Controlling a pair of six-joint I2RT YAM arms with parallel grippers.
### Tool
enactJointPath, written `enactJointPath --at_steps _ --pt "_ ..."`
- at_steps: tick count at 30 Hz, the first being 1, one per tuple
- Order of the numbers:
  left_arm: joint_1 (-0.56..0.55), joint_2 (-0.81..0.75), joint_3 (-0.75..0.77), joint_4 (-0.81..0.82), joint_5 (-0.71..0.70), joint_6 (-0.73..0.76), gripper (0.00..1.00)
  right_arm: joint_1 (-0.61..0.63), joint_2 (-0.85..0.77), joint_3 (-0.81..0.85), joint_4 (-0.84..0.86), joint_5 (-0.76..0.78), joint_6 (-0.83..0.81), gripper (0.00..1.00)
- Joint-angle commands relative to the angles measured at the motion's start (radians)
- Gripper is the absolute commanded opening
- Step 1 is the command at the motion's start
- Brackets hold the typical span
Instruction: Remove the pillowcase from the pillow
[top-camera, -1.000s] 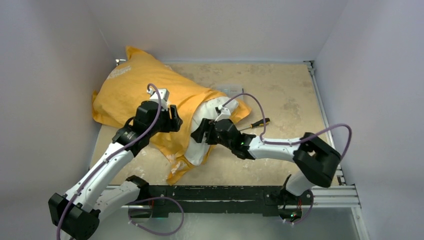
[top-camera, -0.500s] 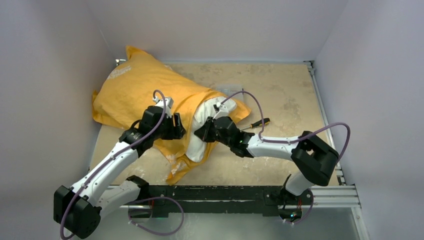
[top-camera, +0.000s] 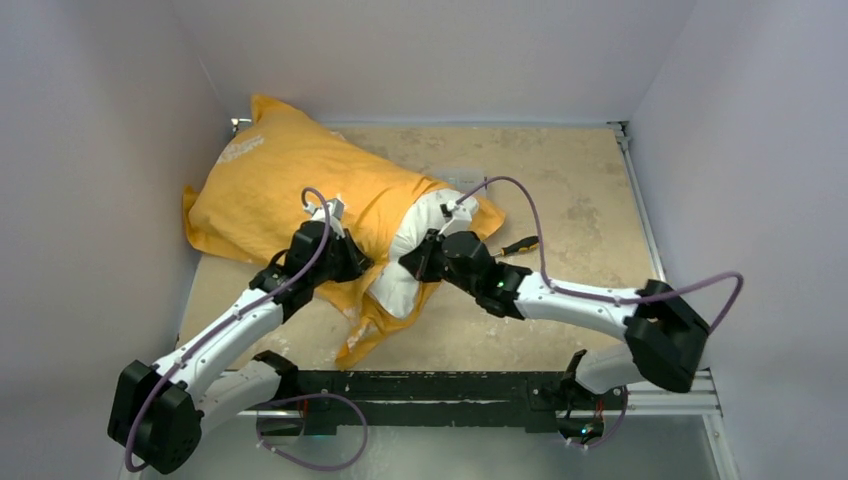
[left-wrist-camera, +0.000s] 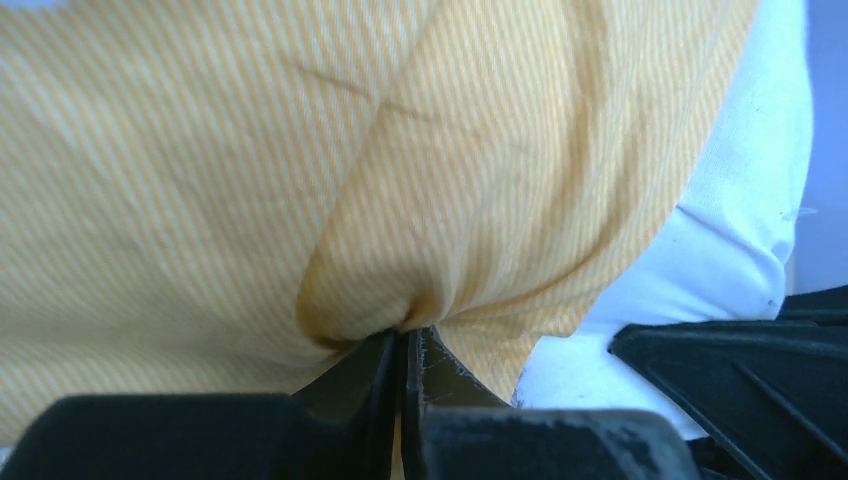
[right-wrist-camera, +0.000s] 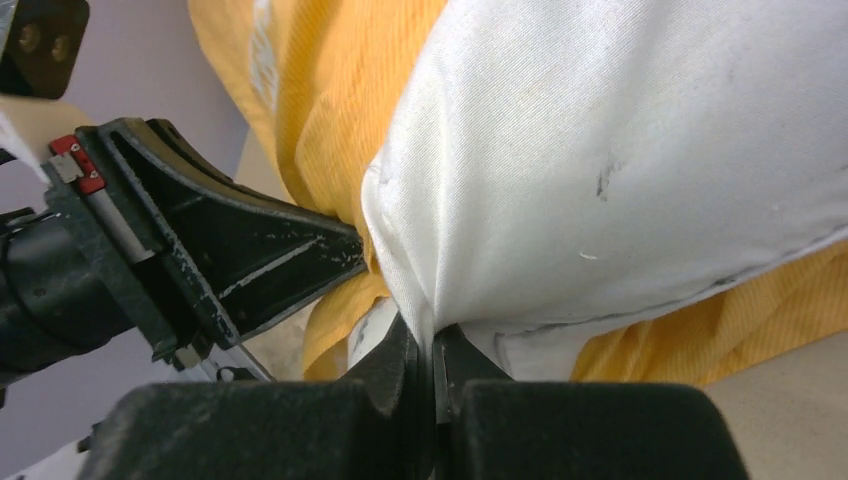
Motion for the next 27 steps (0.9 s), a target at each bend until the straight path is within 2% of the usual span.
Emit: enactJointPath --at_steps 1,9,13,15,18,21,24,27 --pt "0.006 -0.011 0.083 -0.063 -0.247 0.013 0.00 -0.016 -0.249 0.002 -0.014 0.153 0.004 0.00" --pt "0.018 -0.039 0.230 -0.192 -0.562 0.134 0.00 -0.057 -0.568 0.016 -0.213 0.319 0.004 0.00" --pt "0.032 -0.036 0.242 -0.213 -0.722 0.191 0.00 -0.061 -0.664 0.067 -0.300 0.328 -0.030 0.00" --pt "0.048 -0.019 0.238 -0.214 -0.767 0.217 0.00 -0.062 -0.749 0.082 -0.289 0.304 -0.080 0.00" --pt "0.088 0.017 0.223 -0.208 -0.748 0.218 0.00 -0.061 -0.896 0.089 -0.228 0.240 -0.158 0.00" --pt "0.146 0.040 0.219 -0.206 -0.677 0.199 0.00 -0.060 -0.964 0.119 -0.269 0.219 -0.179 0.00" --pt "0.155 0.028 0.230 -0.192 -0.596 0.208 0.00 -0.059 -0.951 0.112 -0.316 0.150 -0.190 0.00" --pt "0.154 0.027 0.268 -0.202 -0.536 0.227 0.06 -0.060 -0.884 0.073 -0.278 -0.018 -0.214 0.00"
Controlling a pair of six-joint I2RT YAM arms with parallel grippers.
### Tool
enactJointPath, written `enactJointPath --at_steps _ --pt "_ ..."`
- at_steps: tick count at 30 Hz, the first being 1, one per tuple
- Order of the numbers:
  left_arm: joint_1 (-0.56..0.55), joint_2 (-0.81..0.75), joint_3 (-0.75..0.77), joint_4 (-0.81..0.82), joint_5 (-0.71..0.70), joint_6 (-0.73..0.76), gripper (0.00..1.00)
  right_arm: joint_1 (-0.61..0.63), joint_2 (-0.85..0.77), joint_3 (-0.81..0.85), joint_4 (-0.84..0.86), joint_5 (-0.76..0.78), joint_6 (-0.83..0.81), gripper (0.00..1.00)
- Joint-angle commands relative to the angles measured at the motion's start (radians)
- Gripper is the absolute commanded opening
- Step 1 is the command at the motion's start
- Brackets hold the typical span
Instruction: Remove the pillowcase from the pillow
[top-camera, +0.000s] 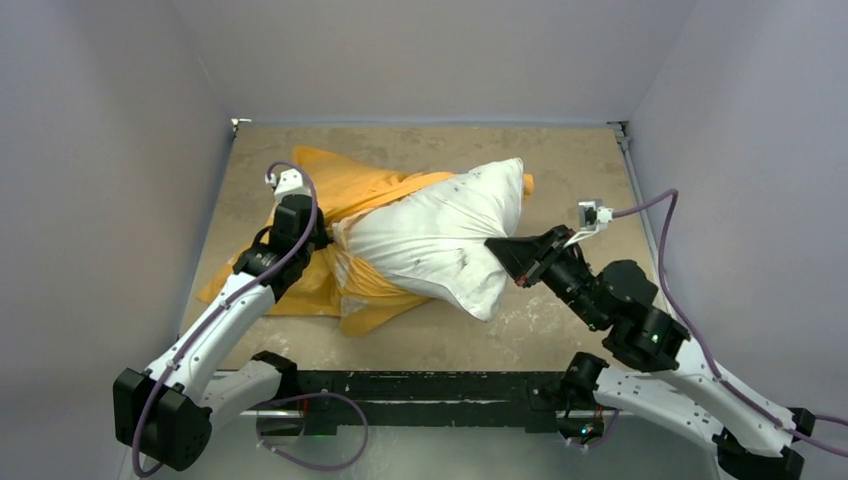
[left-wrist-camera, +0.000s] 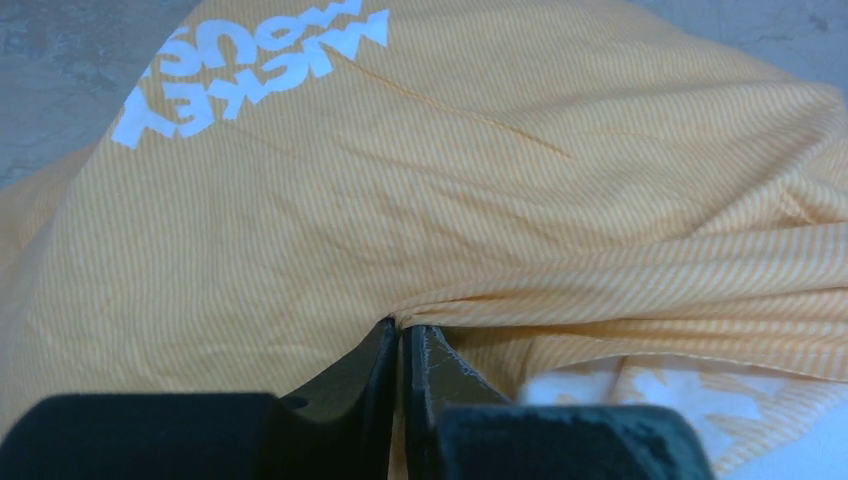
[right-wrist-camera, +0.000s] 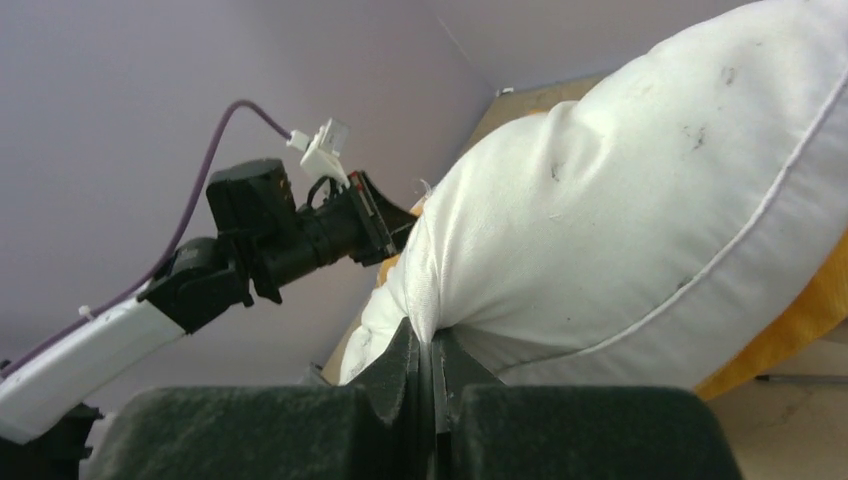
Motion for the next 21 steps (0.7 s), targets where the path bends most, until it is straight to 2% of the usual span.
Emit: enactJointPath --at_steps 1,3,7,8,10,11,13,15,18,21 --pt "0.059 0.002 0.057 -0.065 -0.066 0.075 0.09 -0.016 0.062 0.044 0.202 -0.190 -0.073 0.02" --pt "0.059 0.002 0.080 -0.072 -0.010 0.090 0.19 -0.017 0.159 0.029 0.226 -0.269 -0.085 0.11" --pt "0.058 0.012 0.135 -0.116 0.053 0.112 0.31 -0.016 0.339 0.059 0.218 -0.283 -0.130 0.38" --pt "0.058 0.014 0.152 -0.133 0.055 0.117 0.34 -0.016 0.365 0.075 0.212 -0.282 -0.133 0.47" --pt "0.058 0.012 0.185 -0.158 0.059 0.127 0.39 -0.016 0.407 0.105 0.207 -0.277 -0.144 0.76" --pt "0.058 0.008 0.201 -0.165 0.063 0.126 0.41 -0.016 0.418 0.123 0.206 -0.270 -0.154 0.86" --pt "0.058 -0.005 0.241 -0.164 0.094 0.125 0.48 -0.016 0.436 0.162 0.197 -0.248 -0.169 0.98" --pt "0.058 -0.011 0.280 -0.153 0.135 0.125 0.53 -0.016 0.460 0.210 0.160 -0.235 -0.184 0.99" --pt "0.058 0.004 0.321 -0.142 0.198 0.136 0.60 -0.016 0.514 0.313 0.075 -0.124 -0.181 0.99" --pt "0.058 0.044 0.328 -0.145 0.251 0.147 0.60 -0.016 0.561 0.391 -0.004 -0.088 -0.183 0.99"
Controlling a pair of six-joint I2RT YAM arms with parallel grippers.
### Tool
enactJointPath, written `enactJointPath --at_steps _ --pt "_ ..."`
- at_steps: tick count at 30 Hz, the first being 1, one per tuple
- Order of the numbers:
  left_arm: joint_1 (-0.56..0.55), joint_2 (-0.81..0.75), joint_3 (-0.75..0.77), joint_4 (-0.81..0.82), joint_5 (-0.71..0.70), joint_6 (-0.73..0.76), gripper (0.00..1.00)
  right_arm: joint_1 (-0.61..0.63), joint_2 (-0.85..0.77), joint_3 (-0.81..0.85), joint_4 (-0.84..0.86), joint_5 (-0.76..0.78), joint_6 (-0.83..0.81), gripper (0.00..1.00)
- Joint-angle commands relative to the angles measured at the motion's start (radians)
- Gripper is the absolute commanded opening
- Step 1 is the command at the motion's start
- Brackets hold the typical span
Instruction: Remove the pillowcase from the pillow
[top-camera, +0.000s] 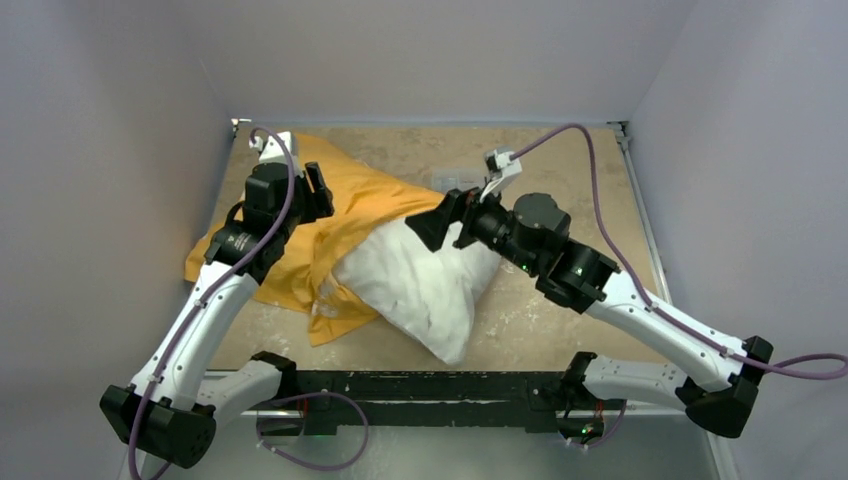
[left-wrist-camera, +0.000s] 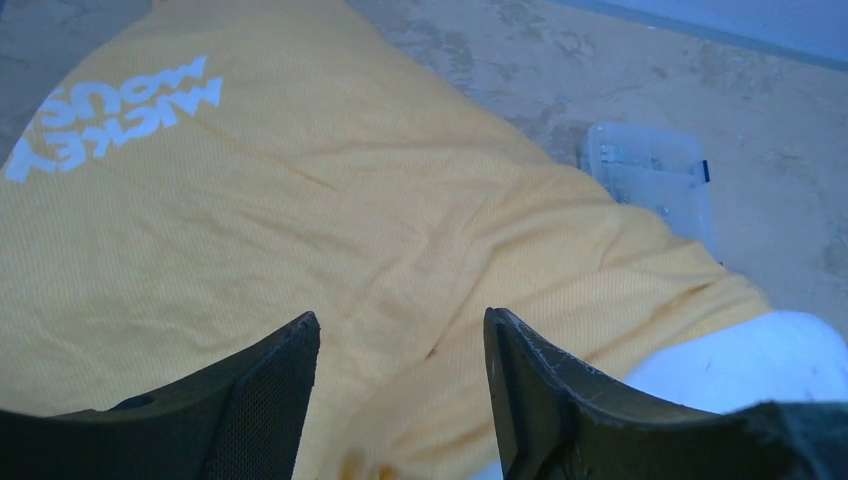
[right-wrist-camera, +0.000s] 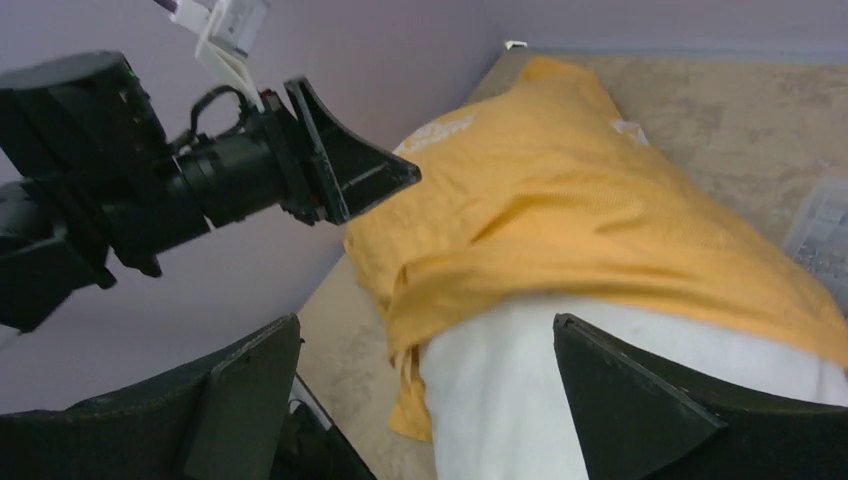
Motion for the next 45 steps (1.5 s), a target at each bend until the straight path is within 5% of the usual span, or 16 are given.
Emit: enactJointPath --at_steps 1,17,30,34,36,39,45 --pt "0.007 0.034 0.035 0.016 0.106 0.029 0.60 -0.005 0.034 0.114 -0.056 0.089 -0.034 0.99" --pt "-0.076 0.129 0.019 0.083 0.238 0.041 0.65 -0.237 0.255 -0.035 -0.154 0.185 0.201 0.99" --pt "-0.217 0.404 0.232 0.065 0.247 0.103 0.66 -0.227 0.260 -0.287 0.109 -0.164 0.126 0.89" --pt "-0.246 0.480 0.284 0.052 0.336 0.116 0.66 -0.224 0.207 -0.319 0.115 -0.186 0.116 0.69" --pt "-0.267 0.511 0.298 0.054 0.365 0.123 0.67 -0.224 0.205 -0.325 0.134 -0.188 0.114 0.47" --pt "-0.302 0.550 0.331 0.031 0.371 0.145 0.67 -0.223 0.202 -0.330 0.155 -0.178 0.119 0.00" --pt "-0.351 0.593 0.371 -0.010 0.427 0.200 0.68 -0.221 0.162 -0.340 0.189 -0.176 0.114 0.00"
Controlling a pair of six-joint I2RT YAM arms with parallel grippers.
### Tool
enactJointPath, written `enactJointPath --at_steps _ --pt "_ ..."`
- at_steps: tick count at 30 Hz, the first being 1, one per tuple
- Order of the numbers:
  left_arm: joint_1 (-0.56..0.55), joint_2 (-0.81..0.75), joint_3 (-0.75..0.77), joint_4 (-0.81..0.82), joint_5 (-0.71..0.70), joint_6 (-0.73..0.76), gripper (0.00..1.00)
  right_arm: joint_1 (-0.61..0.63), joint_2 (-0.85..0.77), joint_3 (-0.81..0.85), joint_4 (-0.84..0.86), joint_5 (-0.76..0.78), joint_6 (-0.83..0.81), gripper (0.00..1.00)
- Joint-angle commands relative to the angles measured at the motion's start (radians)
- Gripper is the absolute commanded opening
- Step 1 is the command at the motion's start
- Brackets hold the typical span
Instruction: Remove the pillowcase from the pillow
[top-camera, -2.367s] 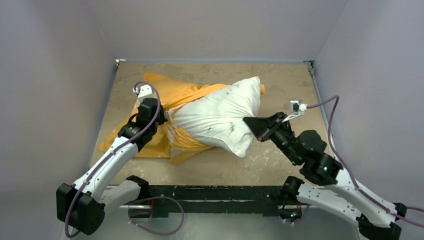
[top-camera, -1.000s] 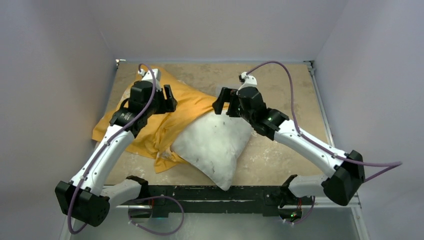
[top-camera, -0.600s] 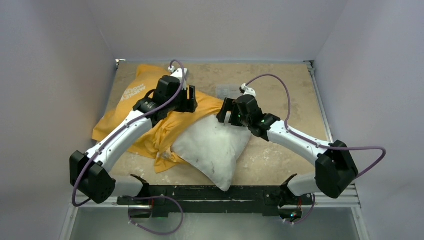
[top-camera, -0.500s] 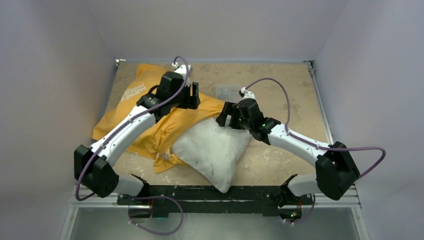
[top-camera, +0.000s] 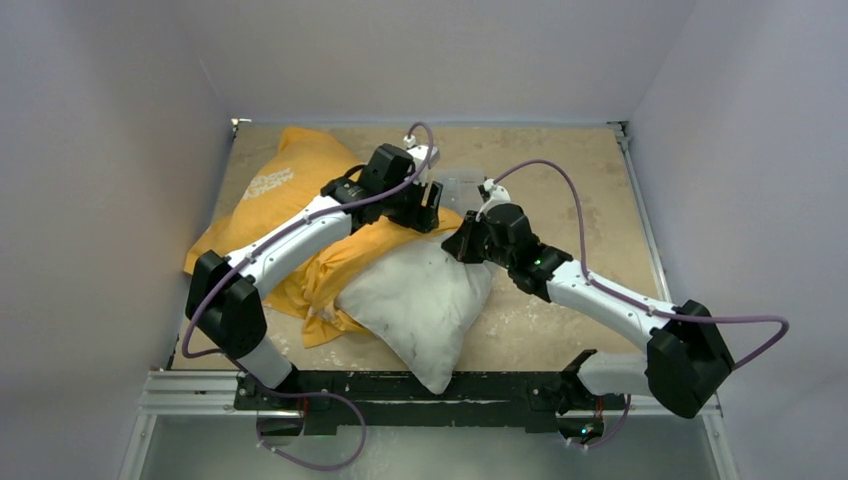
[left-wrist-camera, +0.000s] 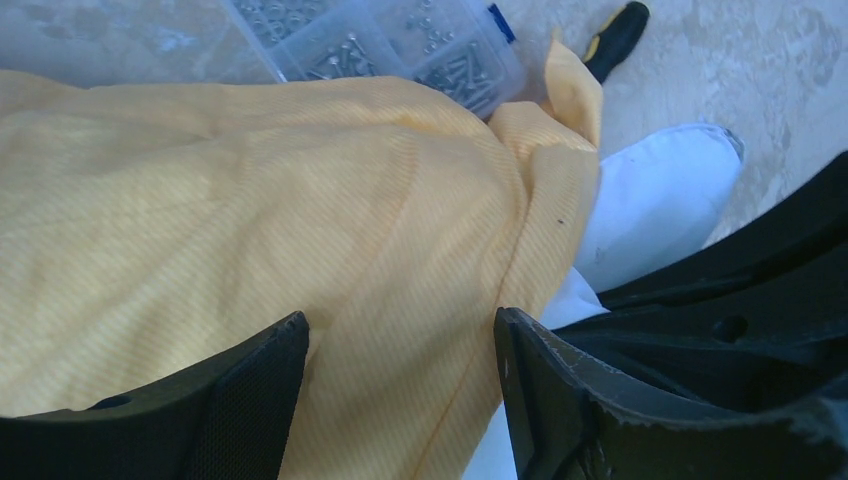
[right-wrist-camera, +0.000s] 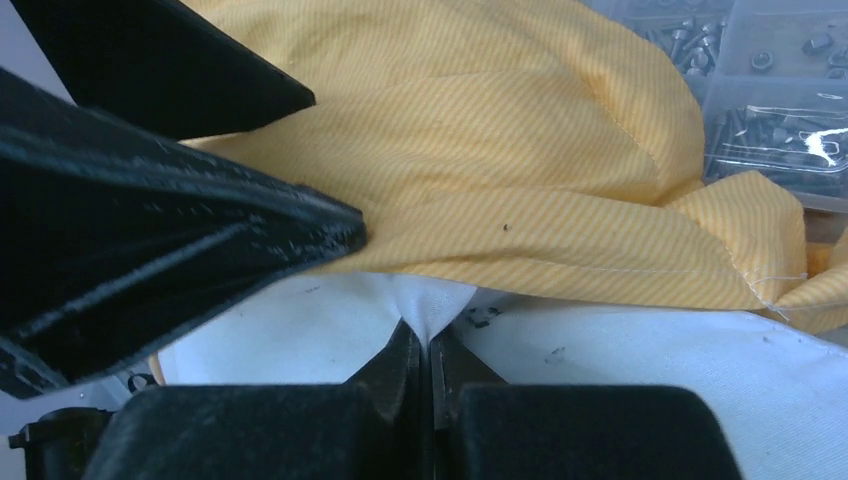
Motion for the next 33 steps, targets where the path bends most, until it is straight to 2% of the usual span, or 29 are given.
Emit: enactJointPath --at_steps 1,5,11,13,17,18,24,28,33 --pt "-0.034 0.010 0.068 -0.025 0.081 0.069 0.68 0.014 -0.046 -0.014 0.044 -0.045 -0.014 0.00" --pt "-0.067 0.018 0.063 -0.018 0.071 0.106 0.68 0.013 -0.044 -0.017 0.049 -0.043 -0.017 0.00" --pt "-0.080 0.062 0.066 -0.030 -0.115 0.120 0.64 0.016 -0.056 -0.020 0.061 -0.049 -0.017 0.00" --pt "-0.083 0.076 0.067 -0.028 -0.148 0.122 0.53 0.017 -0.065 -0.021 0.061 -0.044 -0.017 0.00" --pt "-0.083 0.101 0.091 -0.014 -0.247 0.113 0.05 0.016 -0.088 -0.018 0.056 -0.027 -0.013 0.00" --pt "-0.083 0.106 0.105 -0.013 -0.289 0.111 0.00 0.016 -0.098 -0.016 0.049 -0.018 -0.011 0.00" --pt "-0.036 0.142 0.192 0.032 -0.578 0.123 0.00 0.017 -0.240 -0.001 -0.025 0.020 0.024 0.00" --pt "0.096 0.186 0.229 0.019 -0.640 0.081 0.00 0.016 -0.425 0.037 -0.057 0.066 0.038 0.00" --pt "0.228 0.171 0.147 0.064 -0.753 0.075 0.00 0.015 -0.601 0.106 -0.124 0.165 0.078 0.00"
